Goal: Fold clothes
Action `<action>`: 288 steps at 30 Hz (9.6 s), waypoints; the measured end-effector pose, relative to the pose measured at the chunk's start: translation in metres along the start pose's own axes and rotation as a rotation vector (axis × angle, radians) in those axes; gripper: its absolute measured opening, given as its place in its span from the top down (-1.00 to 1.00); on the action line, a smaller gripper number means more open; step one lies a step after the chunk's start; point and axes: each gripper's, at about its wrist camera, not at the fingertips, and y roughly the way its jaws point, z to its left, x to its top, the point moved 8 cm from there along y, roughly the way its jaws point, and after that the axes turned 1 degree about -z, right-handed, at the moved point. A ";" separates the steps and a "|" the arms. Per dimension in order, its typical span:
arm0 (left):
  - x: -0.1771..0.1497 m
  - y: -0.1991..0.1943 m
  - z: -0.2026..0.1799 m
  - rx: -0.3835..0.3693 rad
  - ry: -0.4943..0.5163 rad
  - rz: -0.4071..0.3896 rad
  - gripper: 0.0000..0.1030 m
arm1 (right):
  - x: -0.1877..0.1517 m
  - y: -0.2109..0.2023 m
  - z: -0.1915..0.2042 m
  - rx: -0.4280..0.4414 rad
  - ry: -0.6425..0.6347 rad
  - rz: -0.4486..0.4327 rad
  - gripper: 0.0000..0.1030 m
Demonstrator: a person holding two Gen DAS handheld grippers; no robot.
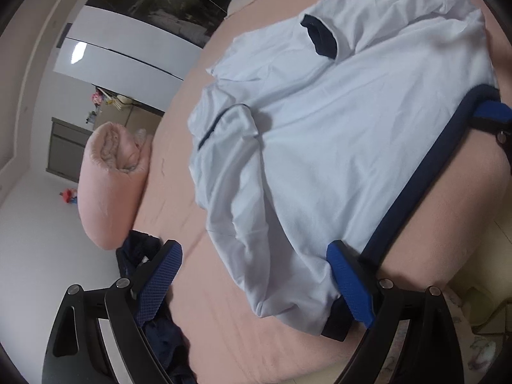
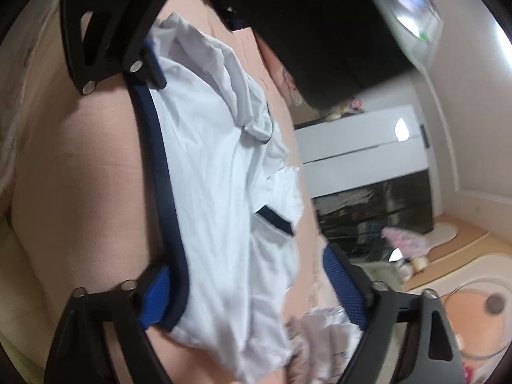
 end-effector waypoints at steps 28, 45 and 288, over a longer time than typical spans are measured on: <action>0.010 -0.029 0.004 0.010 -0.020 -0.123 -1.00 | 0.024 -0.006 -0.039 0.034 -0.073 -0.091 0.91; 0.017 -0.019 -0.009 -0.133 -0.046 -0.130 -1.00 | 0.032 -0.028 -0.060 0.265 0.258 -0.102 0.91; -0.022 -0.074 0.057 0.075 0.092 0.076 0.79 | -0.001 -0.074 -0.088 0.102 -0.100 0.214 0.93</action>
